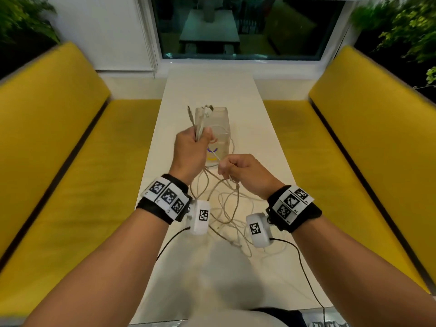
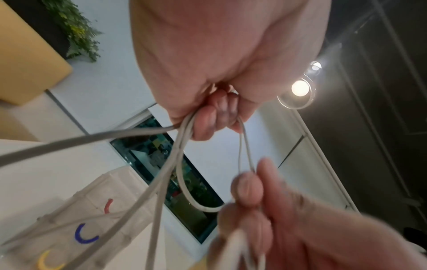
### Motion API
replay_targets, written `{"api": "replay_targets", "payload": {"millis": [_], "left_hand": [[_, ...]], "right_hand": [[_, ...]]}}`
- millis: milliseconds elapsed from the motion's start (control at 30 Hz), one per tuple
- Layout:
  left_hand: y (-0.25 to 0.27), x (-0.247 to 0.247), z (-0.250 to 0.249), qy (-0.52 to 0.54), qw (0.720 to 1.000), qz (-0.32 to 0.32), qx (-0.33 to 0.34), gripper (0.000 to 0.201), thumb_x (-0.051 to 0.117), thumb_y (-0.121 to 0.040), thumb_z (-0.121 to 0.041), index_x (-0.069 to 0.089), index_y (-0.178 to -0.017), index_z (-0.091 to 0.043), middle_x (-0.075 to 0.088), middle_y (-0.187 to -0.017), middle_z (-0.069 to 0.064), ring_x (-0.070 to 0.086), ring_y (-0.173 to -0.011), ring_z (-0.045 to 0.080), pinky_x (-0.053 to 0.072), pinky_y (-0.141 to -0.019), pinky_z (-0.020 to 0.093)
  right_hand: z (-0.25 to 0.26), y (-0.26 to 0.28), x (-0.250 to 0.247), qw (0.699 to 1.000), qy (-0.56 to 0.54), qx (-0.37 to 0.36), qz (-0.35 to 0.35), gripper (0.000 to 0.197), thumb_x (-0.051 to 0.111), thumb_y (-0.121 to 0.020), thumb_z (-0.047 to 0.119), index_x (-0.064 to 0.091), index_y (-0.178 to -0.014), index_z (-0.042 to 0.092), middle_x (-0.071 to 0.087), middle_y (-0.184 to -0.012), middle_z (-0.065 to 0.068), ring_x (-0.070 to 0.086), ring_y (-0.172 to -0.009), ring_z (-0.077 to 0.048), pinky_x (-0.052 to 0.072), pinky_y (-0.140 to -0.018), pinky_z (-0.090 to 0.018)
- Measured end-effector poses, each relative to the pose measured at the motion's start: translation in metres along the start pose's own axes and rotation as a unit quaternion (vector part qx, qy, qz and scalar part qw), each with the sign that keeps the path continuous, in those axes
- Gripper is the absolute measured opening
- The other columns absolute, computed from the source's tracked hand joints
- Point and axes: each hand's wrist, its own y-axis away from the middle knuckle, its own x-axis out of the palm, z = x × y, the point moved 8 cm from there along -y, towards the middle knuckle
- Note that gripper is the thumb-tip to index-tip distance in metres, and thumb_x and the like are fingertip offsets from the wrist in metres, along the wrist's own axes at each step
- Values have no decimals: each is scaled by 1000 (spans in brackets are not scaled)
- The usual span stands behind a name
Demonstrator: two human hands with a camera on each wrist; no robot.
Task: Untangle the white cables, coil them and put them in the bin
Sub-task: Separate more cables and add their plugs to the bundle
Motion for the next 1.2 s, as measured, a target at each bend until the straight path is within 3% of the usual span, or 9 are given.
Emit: {"api": "replay_targets", "payload": {"millis": [200,267,333,433,567,733,967,1067,1200], "left_hand": [[-11,-22,-3,50,997,-59,10,24,59,-97,-29,64,-74,-25,46,-48,-15,39,-48,10,34,-52,28],[-15,-31,-5,83,993,-79,5,23,57,-98,-26,63,-76,-21,40,-50,-11,33,-45,11,31,-47,27],[-18,-44,-12,109,988,-106,3,24,56,-101,-20,60,-78,-18,37,-53,-5,31,-43,10,30,-43,26],[-24,-69,-18,162,974,-159,-8,25,53,-103,-19,57,-79,-16,36,-54,-5,32,-43,9,29,-43,25],[-26,-85,-16,194,959,-204,-29,23,50,-105,-24,56,-84,-15,48,-52,-10,42,-46,7,35,-44,24],[-26,-71,4,165,971,-166,-40,20,56,-101,-29,61,-88,-14,35,-50,-12,31,-45,8,32,-45,25],[-16,-45,32,146,979,-129,-58,26,49,-105,-25,55,-80,-17,32,-53,-5,26,-45,10,27,-45,26],[-16,-43,38,154,977,-126,-73,31,46,-106,-27,53,-78,-16,35,-49,-9,29,-46,11,27,-46,27],[-12,-44,37,186,972,-127,-69,36,45,-105,-33,50,-76,-15,37,-49,-10,32,-47,11,28,-48,29]], "right_hand": [[-47,5,14,996,-49,63,43,22,57,-101,17,69,-85,9,74,-110,-16,66,-90,-5,47,-84,-16],[-67,11,17,994,-36,92,41,25,58,-101,22,69,-80,14,72,-119,-14,65,-96,2,46,-84,-11],[-89,19,17,992,-4,117,38,28,57,-101,28,72,-81,15,68,-121,-22,62,-94,-8,46,-75,-13],[-117,32,14,987,33,150,48,30,55,-102,30,74,-88,11,68,-113,-19,60,-94,-11,47,-75,-18],[-135,42,12,984,65,155,65,22,60,-99,16,75,-93,2,70,-95,0,61,-79,9,45,-74,-10],[-125,31,13,986,95,132,46,20,63,-97,15,76,-82,20,73,-97,-5,68,-94,-22,50,-89,-37],[-55,14,-12,990,113,57,-62,23,59,-97,11,77,-85,17,66,-100,-4,62,-86,-13,45,-73,-9],[-36,12,-19,989,113,45,-81,22,58,-98,13,77,-87,14,64,-92,-1,56,-76,-1,41,-72,-10],[-30,14,-35,983,-64,58,-163,28,50,-103,13,69,-83,13,66,-78,-8,53,-65,-15,41,-60,-24]]}}
